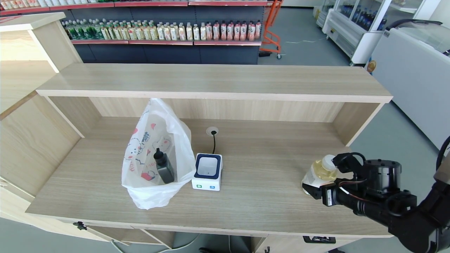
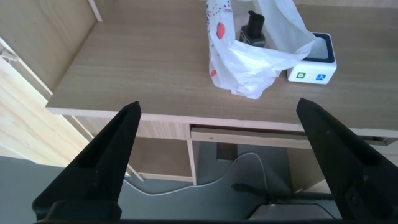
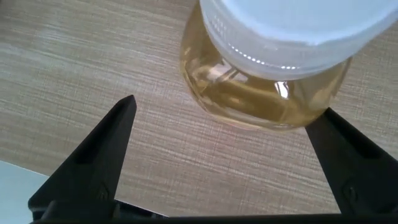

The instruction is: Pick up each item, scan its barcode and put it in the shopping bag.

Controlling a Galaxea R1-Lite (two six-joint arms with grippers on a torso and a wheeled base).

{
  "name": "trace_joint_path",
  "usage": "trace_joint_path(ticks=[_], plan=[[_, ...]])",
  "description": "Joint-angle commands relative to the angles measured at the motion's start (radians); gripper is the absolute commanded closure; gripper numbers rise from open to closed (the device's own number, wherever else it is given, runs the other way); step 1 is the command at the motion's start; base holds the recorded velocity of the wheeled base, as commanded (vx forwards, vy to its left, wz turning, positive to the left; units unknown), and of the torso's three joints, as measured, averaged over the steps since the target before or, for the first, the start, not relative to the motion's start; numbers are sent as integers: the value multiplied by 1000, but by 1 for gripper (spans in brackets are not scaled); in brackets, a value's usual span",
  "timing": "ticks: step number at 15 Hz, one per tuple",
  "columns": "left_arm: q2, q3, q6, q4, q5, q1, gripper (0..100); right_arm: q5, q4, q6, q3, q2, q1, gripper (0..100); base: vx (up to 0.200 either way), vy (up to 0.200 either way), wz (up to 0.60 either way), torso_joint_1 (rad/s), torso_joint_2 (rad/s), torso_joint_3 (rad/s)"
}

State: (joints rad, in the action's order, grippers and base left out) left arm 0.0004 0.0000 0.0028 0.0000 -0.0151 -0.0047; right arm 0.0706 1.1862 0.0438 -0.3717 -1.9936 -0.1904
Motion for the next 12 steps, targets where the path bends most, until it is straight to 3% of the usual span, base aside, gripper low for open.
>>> trace_joint_path(ticks=[1, 4, 12], plan=[[0, 0, 0, 0, 0, 0, 0, -8, 26, 2, -12, -51, -9, 0, 0, 0, 0, 0, 0, 0], [0, 0, 0, 0, 0, 0, 0, -52, 69, 4, -56, -96, -14, 0, 0, 0, 0, 0, 0, 0], [0, 0, 0, 0, 0, 0, 0, -52, 113, 4, -125, -169, -37, 0, 0, 0, 0, 0, 0, 0]])
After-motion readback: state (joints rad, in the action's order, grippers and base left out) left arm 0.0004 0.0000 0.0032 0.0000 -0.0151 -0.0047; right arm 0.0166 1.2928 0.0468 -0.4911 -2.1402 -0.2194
